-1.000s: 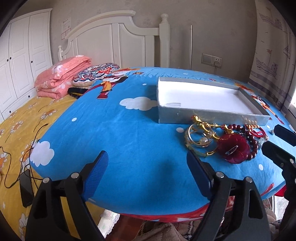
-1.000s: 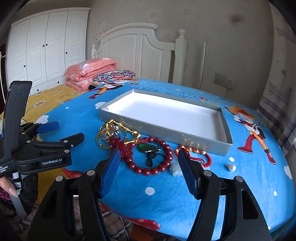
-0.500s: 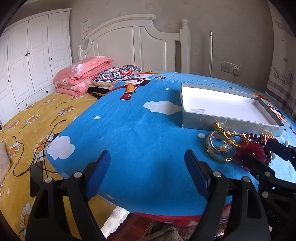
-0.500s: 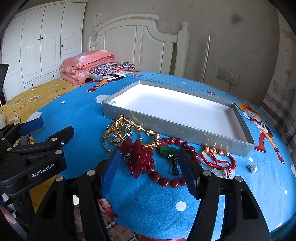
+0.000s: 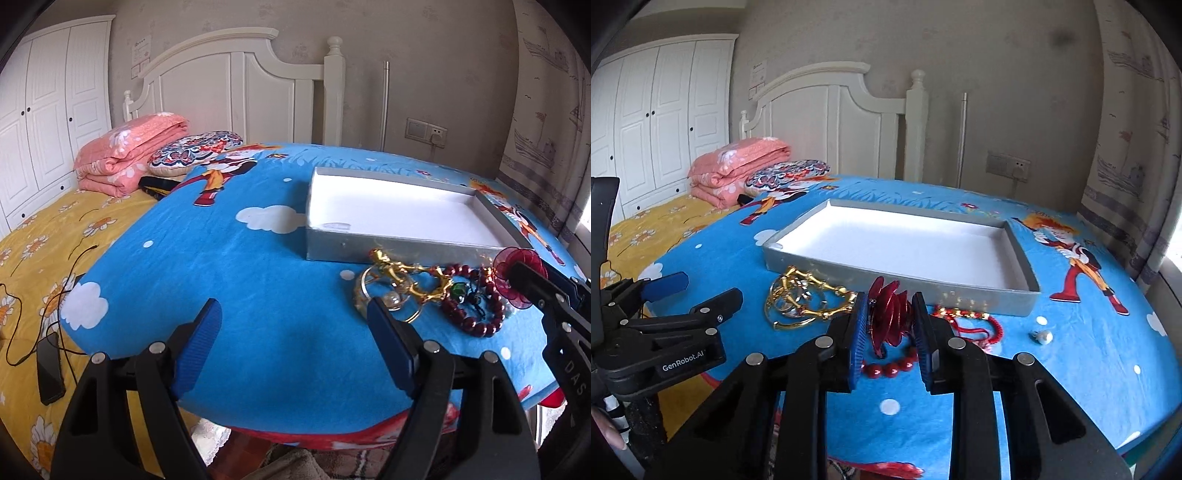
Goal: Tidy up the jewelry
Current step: 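Grasp the red flower hair clip with the right tool while the left tool grasps the gold beaded bracelet, then carry the clip and bracelet with both tools over the white tray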
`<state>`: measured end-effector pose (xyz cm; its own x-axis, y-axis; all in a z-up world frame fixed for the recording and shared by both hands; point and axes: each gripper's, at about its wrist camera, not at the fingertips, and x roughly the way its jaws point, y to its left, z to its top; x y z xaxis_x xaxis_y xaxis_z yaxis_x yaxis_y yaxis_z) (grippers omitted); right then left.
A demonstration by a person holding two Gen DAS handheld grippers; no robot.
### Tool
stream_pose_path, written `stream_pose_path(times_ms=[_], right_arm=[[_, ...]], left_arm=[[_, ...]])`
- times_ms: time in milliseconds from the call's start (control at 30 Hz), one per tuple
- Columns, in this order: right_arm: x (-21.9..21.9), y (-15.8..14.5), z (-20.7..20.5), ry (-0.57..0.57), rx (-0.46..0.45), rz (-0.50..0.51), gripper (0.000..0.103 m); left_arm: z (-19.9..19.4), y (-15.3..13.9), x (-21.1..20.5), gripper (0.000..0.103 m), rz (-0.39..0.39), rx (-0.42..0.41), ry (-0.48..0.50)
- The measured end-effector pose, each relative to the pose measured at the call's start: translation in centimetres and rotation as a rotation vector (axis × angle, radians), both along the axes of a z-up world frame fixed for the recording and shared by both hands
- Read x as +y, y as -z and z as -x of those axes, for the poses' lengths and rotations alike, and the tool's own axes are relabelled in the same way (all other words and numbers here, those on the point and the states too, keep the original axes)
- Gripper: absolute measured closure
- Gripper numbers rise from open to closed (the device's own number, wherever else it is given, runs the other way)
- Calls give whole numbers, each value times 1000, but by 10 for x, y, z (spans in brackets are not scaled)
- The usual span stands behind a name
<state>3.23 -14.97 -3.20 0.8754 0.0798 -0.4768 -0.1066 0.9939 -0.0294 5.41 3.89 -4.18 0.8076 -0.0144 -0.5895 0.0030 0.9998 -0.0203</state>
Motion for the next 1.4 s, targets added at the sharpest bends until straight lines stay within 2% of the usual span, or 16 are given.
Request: stream_pose_path(times_ms=[133,200,400,533,600,667,1000,1400], right_arm=[[-29,-1,3,66,-2,-36,78],[-37,-1,5,82,-6,-44,78],[-44,2,3,79,-5,-59,78],[-41,2,7,77,-18,-48,78],[-42,2,7,80,-22,-45,78],[-43,2,7,82,-20,-47,78],[-36,-2,12,74,-44,-31,78],[-34,-10,6,80,-48,-26,78]], left_arm=[[-12,-2,-25,26,18,13,41],[-15,-4,-35,37,18,11,58],[-24,-1,-50,60,7,24,73],[-35,9,-56,66,22,71,96],[-34,10,-56,89,49,65,123],[-28,4,-55,93,48,28,127],[9,-31,-71,93,-1,-145,206],[9,-47,-78,93,-48,-198,199]])
